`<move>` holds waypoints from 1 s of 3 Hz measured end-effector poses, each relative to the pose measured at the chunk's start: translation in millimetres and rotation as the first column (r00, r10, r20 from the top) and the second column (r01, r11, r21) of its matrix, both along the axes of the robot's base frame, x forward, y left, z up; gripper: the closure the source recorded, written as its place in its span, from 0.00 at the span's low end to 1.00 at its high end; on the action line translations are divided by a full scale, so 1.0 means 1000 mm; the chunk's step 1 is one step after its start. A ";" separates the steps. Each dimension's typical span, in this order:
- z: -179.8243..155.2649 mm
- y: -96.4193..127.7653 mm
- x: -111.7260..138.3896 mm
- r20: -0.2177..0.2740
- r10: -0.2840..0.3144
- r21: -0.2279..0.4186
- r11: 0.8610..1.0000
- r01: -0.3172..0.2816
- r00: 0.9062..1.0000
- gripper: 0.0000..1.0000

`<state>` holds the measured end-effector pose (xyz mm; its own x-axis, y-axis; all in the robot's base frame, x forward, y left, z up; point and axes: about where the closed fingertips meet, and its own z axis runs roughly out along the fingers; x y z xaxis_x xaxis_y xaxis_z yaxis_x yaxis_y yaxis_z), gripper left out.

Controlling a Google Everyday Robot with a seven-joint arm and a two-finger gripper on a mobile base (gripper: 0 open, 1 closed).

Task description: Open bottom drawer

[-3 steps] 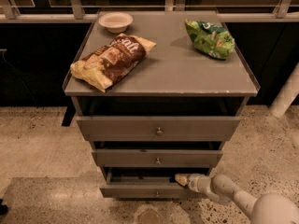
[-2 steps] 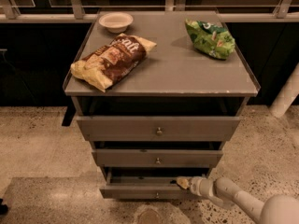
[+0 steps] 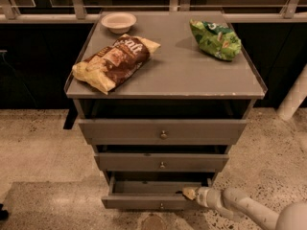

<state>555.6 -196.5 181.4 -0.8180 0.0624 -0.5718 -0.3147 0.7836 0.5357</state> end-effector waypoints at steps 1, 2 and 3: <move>0.001 0.000 -0.012 -0.022 -0.006 0.006 1.000 0.006 1.000 1.00; 0.001 0.000 -0.044 -0.078 -0.023 0.018 1.000 0.025 0.997 1.00; 0.001 -0.001 -0.051 -0.096 -0.030 0.023 0.999 0.032 0.995 1.00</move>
Offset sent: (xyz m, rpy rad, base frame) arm -0.1136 -0.0050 0.0046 0.0418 0.1973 -0.0683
